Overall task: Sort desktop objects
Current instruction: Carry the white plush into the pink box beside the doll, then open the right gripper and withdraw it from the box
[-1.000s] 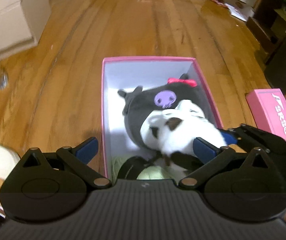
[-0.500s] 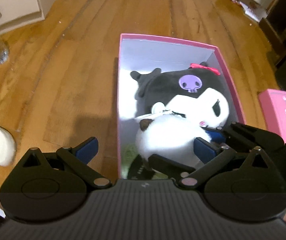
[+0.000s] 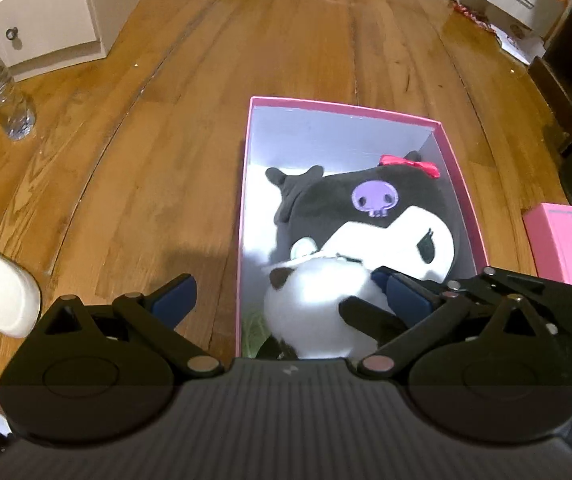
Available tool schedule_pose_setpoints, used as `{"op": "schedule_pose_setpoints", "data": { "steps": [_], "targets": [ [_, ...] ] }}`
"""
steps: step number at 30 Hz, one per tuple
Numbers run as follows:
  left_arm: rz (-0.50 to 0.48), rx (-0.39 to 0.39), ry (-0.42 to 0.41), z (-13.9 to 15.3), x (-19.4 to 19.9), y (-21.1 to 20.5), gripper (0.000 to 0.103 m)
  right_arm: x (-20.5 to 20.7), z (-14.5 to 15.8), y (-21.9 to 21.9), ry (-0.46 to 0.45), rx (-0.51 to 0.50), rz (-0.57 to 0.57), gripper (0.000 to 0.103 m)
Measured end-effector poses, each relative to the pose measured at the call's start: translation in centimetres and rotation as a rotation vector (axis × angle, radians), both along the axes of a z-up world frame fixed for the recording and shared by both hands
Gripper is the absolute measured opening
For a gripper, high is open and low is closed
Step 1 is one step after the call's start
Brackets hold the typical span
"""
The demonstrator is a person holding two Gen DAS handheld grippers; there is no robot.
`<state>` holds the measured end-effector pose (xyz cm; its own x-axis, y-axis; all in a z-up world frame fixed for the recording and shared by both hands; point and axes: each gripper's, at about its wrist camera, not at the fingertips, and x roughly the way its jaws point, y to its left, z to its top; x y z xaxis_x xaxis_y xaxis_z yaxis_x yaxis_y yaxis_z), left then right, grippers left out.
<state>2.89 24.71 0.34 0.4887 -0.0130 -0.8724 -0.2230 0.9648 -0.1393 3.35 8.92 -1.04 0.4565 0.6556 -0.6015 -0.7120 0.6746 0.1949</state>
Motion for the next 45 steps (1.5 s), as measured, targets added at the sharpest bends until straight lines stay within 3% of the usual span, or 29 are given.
{"op": "schedule_pose_setpoints", "data": {
  "steps": [7, 14, 18, 22, 23, 27, 33, 36, 41, 45],
  "targets": [
    [0.022, -0.021, 0.020, -0.9, 0.3, 0.7, 0.103, 0.9, -0.8, 1.4, -0.002, -0.086, 0.028, 0.025],
    [0.031, -0.040, 0.040, -1.6, 0.4, 0.7, 0.103, 2.3, -2.1, 1.1, 0.079, -0.125, -0.015, 0.026],
    [0.034, -0.043, 0.034, -1.1, 0.0, 0.2, 0.103, 2.3, -1.6, -1.0, 0.151, -0.082, -0.033, 0.039],
    [0.014, -0.083, 0.005, -0.2, -0.7, -0.6, 0.103, 1.1, -0.6, -4.8, 0.188, 0.021, -0.062, 0.067],
    [0.004, -0.091, 0.003, 0.0, -0.8, -1.0, 0.103, 0.8, -0.4, -5.7, 0.189, 0.035, -0.068, 0.069],
    [-0.038, -0.093, -0.027, 0.6, -0.6, -3.4, 0.103, -0.2, 0.4, -9.0, 0.167, 0.036, -0.126, 0.077],
    [-0.162, -0.138, -0.103, 3.0, 0.0, -9.3, 0.103, -0.6, 2.2, -12.3, 0.085, -0.084, -0.154, 0.079],
    [-0.233, -0.160, -0.126, 3.7, 0.4, -12.7, 0.103, -0.6, 3.1, -15.7, 0.083, -0.157, -0.161, 0.090],
    [-0.304, -0.190, -0.095, 3.1, 1.7, -18.5, 0.103, -0.7, 3.7, -23.2, 0.114, -0.168, -0.220, 0.090],
    [-0.357, -0.284, -0.056, 1.7, 3.2, -23.0, 0.103, -0.1, 3.5, -29.2, 0.103, -0.248, -0.313, 0.091]
  ]
}}
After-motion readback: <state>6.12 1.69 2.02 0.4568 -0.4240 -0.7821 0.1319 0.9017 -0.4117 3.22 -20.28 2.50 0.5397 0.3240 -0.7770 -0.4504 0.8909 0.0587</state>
